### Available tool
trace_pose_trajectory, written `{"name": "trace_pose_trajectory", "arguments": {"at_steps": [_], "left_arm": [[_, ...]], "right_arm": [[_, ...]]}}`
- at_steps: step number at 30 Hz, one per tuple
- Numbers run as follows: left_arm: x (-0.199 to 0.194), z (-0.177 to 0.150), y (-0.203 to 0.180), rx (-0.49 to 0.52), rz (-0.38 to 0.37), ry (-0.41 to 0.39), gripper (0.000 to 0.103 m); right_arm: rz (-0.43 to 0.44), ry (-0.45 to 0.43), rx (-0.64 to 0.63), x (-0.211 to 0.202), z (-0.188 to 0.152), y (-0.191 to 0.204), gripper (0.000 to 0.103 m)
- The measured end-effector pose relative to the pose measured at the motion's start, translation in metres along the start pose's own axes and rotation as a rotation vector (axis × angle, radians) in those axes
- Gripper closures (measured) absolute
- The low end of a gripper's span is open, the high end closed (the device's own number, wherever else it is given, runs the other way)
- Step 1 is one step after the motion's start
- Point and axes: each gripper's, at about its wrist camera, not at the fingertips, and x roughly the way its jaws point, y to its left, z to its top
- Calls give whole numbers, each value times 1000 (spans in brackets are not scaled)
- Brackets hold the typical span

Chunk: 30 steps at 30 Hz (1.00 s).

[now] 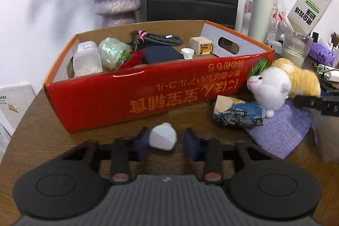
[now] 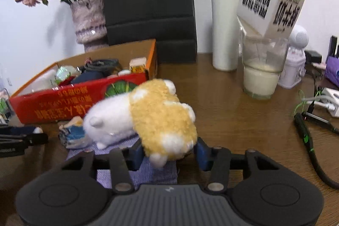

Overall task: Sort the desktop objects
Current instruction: 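Grasp the white egg with the left tool while the right grasps the plush toy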

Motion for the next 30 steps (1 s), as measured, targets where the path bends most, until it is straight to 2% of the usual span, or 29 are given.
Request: {"name": "trace_pose_trajectory", "arguments": {"at_steps": [3, 4, 5, 6, 9, 11, 13, 15, 17, 18, 21, 22, 23, 27, 30], "left_arm": [[-5, 1, 1, -13, 1, -4, 75], [-9, 1, 1, -18, 6, -10, 75], [-14, 0, 0, -23, 4, -19, 75], [-19, 0, 0, -30, -3, -27, 75], [-33, -1, -1, -54, -26, -55, 75], [-37, -4, -2, -65, -18, -51, 75], [-37, -7, -3, -72, -9, -39, 75], [-38, -9, -4, -76, 1, -34, 75], [-39, -10, -5, -74, 4, -34, 75], [-40, -11, -5, -73, 2, -35, 75], [-42, -13, -8, -68, -1, -32, 75], [-44, -14, -8, -65, 3, -34, 75], [-46, -15, -10, -57, 7, -37, 75], [-67, -23, -19, -22, 63, -80, 75], [-93, -27, -23, -49, 93, -111, 75]], "right_arm": [[-9, -93, -8, -22, 2, 6, 62], [3, -131, -13, -31, 3, 8, 73], [27, -177, -19, -43, 4, 12, 95], [45, -208, -25, -51, 5, 15, 99], [52, -219, -71, -51, 12, 26, 87], [14, -180, -75, -31, 11, 26, 71], [2, -131, -26, -11, 10, 20, 68], [15, -129, 13, -4, 13, 18, 60], [21, -148, 45, -6, 21, 18, 36], [23, -158, 61, -6, 25, 19, 31], [36, -159, 104, 1, 37, 18, 34], [9, -138, 119, 8, 39, 19, 49], [-20, -111, 134, 15, 39, 18, 55], [60, -141, 245, 11, 27, 4, 63], [53, -203, 234, -16, 25, 5, 63]]}}
